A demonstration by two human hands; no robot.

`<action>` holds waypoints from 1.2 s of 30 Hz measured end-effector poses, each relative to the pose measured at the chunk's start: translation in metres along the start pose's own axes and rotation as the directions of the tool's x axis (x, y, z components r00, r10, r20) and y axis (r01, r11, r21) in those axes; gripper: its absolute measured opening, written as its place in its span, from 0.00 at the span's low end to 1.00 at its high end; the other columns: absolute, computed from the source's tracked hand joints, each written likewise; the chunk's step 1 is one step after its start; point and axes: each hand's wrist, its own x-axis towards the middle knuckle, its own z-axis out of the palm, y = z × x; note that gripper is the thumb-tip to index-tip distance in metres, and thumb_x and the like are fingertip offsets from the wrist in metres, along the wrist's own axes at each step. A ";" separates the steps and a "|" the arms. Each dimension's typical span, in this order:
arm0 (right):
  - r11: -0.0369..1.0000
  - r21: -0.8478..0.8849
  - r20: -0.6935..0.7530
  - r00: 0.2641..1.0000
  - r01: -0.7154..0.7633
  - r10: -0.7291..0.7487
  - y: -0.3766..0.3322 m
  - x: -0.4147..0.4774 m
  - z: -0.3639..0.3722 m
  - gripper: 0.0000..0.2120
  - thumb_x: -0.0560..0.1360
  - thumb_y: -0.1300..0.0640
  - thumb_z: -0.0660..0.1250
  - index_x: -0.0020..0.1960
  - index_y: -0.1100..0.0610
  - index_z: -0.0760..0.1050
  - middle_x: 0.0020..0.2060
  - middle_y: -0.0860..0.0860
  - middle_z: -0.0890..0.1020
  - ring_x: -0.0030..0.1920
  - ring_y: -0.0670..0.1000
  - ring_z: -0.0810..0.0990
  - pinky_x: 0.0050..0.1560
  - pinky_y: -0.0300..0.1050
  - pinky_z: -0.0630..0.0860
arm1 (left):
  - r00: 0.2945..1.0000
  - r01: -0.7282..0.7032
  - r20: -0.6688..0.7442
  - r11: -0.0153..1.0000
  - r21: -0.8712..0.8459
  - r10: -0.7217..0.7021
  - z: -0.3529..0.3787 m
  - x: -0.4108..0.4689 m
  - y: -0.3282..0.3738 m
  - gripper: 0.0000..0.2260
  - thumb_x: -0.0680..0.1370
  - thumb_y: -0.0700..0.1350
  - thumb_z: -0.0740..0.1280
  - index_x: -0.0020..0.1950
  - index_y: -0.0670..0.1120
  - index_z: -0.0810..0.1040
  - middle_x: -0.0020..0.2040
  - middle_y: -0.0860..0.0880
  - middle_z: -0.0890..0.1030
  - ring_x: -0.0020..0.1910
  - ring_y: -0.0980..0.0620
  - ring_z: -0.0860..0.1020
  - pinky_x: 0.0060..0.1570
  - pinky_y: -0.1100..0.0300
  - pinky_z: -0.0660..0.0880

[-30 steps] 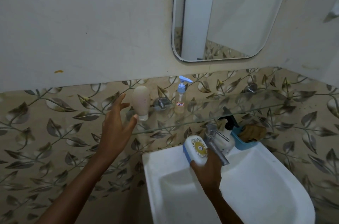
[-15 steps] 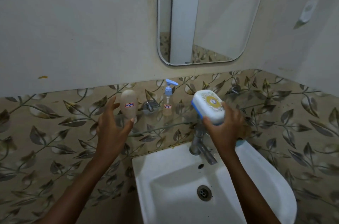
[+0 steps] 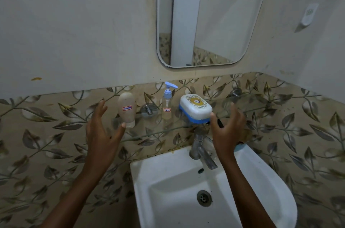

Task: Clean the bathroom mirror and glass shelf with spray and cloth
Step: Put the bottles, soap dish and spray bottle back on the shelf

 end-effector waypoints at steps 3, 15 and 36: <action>0.960 0.061 -0.157 0.948 -0.272 0.278 0.044 0.004 -0.010 0.16 0.70 0.61 0.68 0.56 0.63 0.72 0.57 0.63 0.73 0.58 0.62 0.72 0.53 0.58 0.74 | 1.000 0.000 0.011 0.998 -0.059 0.001 -0.005 0.001 -0.004 0.31 0.71 0.57 0.63 0.72 0.55 0.59 0.69 0.56 0.66 0.71 0.51 0.64 0.66 0.38 0.65; 0.830 0.033 0.466 0.743 -0.557 0.481 0.106 0.019 0.043 0.18 0.71 0.67 0.69 0.59 0.71 0.71 0.55 0.65 0.78 0.57 0.63 0.75 0.57 0.52 0.71 | 0.999 -0.053 -0.006 0.997 -0.054 0.053 0.002 0.013 0.012 0.21 0.78 0.53 0.57 0.70 0.54 0.61 0.65 0.55 0.70 0.66 0.53 0.67 0.66 0.39 0.65; 0.880 0.111 0.330 0.852 -0.462 0.406 0.125 0.027 -0.045 0.10 0.67 0.62 0.75 0.43 0.64 0.76 0.29 0.53 0.74 0.30 0.51 0.73 0.26 0.39 0.71 | 0.931 -0.351 -0.134 0.935 -0.059 0.341 0.008 0.057 0.059 0.13 0.77 0.41 0.57 0.57 0.43 0.77 0.54 0.51 0.78 0.55 0.57 0.74 0.57 0.70 0.67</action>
